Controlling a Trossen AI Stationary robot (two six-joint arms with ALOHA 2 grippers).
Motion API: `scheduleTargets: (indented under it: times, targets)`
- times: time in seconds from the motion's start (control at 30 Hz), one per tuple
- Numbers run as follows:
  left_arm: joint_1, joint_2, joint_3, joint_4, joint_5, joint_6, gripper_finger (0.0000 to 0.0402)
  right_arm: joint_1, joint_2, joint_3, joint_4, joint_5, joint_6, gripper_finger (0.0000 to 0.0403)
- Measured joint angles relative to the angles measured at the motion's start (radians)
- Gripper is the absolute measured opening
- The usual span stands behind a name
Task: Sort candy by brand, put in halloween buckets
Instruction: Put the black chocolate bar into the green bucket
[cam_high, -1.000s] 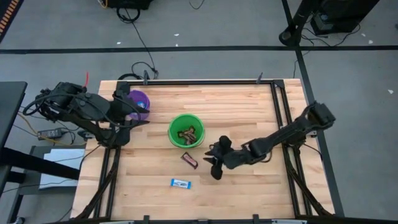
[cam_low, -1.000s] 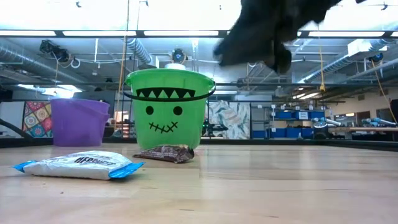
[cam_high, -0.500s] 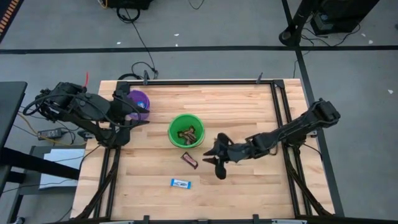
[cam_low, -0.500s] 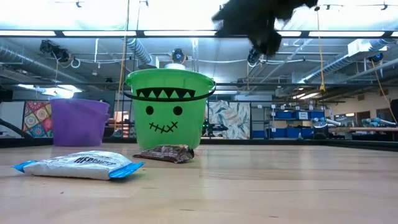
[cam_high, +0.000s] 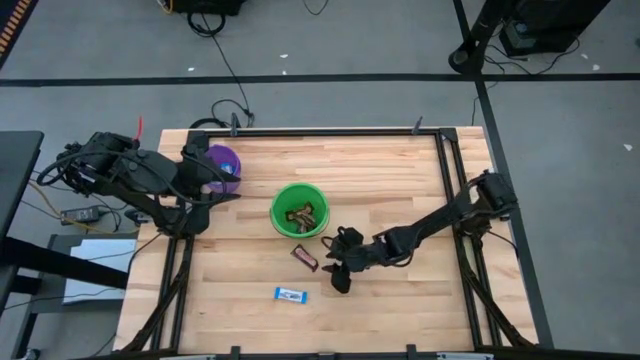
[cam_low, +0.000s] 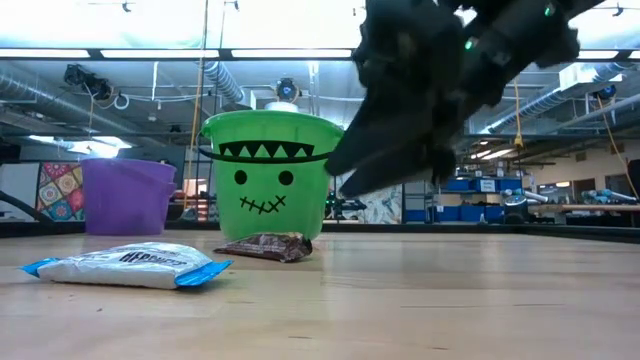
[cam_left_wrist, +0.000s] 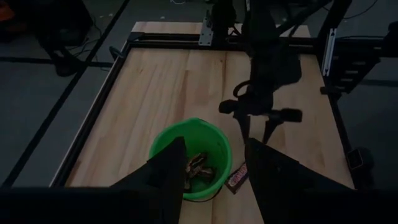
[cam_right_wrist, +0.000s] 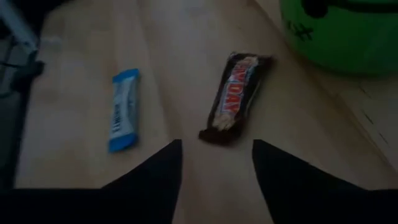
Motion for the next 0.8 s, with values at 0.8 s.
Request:
scheduleTargets:
  times: [0.8]
  targets:
    - [0.0, 0.0, 0.0, -0.019, 0.008, -0.046, 0.0167, 0.049, 0.255, 0.021, 0.35, 0.251, 0.126, 0.0284]
